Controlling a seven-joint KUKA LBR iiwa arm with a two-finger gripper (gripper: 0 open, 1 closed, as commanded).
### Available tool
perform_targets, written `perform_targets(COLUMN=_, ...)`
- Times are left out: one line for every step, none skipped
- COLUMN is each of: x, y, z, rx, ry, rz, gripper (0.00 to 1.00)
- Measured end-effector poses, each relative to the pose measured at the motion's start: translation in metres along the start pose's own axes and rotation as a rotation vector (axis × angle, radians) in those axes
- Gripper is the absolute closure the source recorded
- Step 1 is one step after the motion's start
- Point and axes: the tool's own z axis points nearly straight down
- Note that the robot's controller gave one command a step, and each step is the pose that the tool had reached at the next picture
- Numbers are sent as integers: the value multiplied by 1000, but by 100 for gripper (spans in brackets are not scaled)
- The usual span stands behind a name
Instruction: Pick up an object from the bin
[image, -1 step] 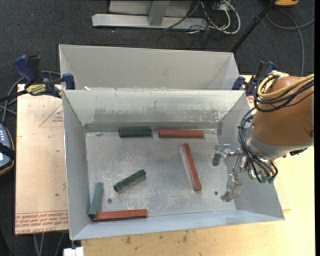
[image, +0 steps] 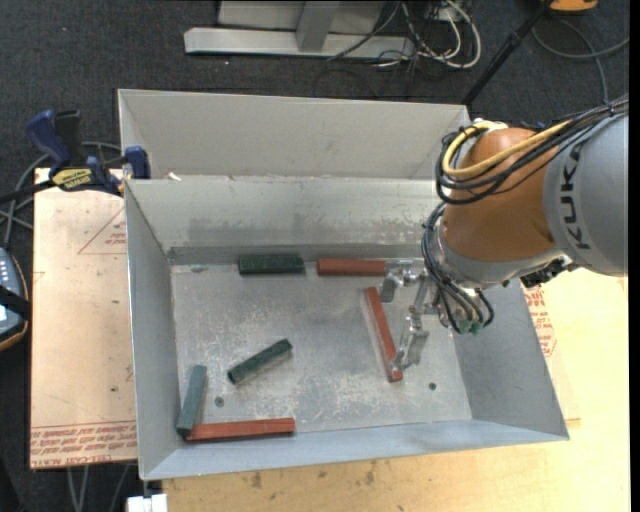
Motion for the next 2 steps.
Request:
perform_targets(x=-62, y=-20, z=116, rx=2, ry=-1, rz=332, gripper=0)
perform_targets(x=-94, y=-53, z=113, rx=3, ry=-4, rz=474, gripper=0)
